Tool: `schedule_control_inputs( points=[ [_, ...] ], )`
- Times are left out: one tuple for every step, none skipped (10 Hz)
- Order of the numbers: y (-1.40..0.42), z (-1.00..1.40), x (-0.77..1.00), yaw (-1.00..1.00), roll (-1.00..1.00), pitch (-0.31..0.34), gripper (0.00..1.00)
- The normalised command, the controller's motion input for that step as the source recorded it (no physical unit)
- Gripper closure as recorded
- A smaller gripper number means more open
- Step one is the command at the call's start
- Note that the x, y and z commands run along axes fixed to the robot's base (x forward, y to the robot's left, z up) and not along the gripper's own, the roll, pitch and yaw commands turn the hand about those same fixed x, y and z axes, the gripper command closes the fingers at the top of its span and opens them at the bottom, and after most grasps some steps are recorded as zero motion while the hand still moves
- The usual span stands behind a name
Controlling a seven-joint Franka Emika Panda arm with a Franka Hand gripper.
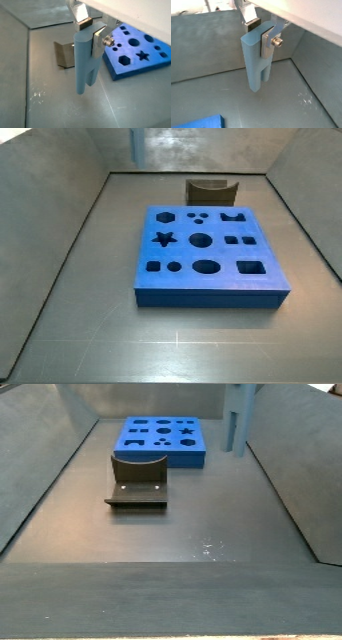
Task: Pick up the square-circle object. Move up. Rotate the square-circle object. Place the square-circle object on the fixture. Regrasp the square-circle object. Move to above the board. Insert the square-circle object.
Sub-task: Rotate the square-circle object.
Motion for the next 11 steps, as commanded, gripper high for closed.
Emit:
schedule_control_inputs(
  points=[
    [0.01,0.0,0.0,-1.0,-0.01,0.012,1.0],
    [0.01,0.0,0.0,-1.0,-0.02,0.015,1.0],
    [0.01,0.0,0.0,-1.0,-0.02,0.017,1.0],
    [0.01,0.0,0.0,-1.0,-0.02,0.019,1.0],
    [0.01,0.0,0.0,-1.0,-0.03,0.024,1.0],
    [0.01,0.0,0.0,-1.0,-0.03,0.03,1.0],
    [0.01,0.0,0.0,-0.7,-0.04,0.041,1.0],
    [0.01,0.0,0.0,-0.48,-0.04,0.041,1.0],
    [0.01,0.0,0.0,-0.28,-0.04,0.041,1.0],
    [0.0,-1.0,0.0,0.0,0.0,0.0,1.0],
    [0.0,-1.0,0.01,0.05,0.01,-0.034,1.0]
  ],
)
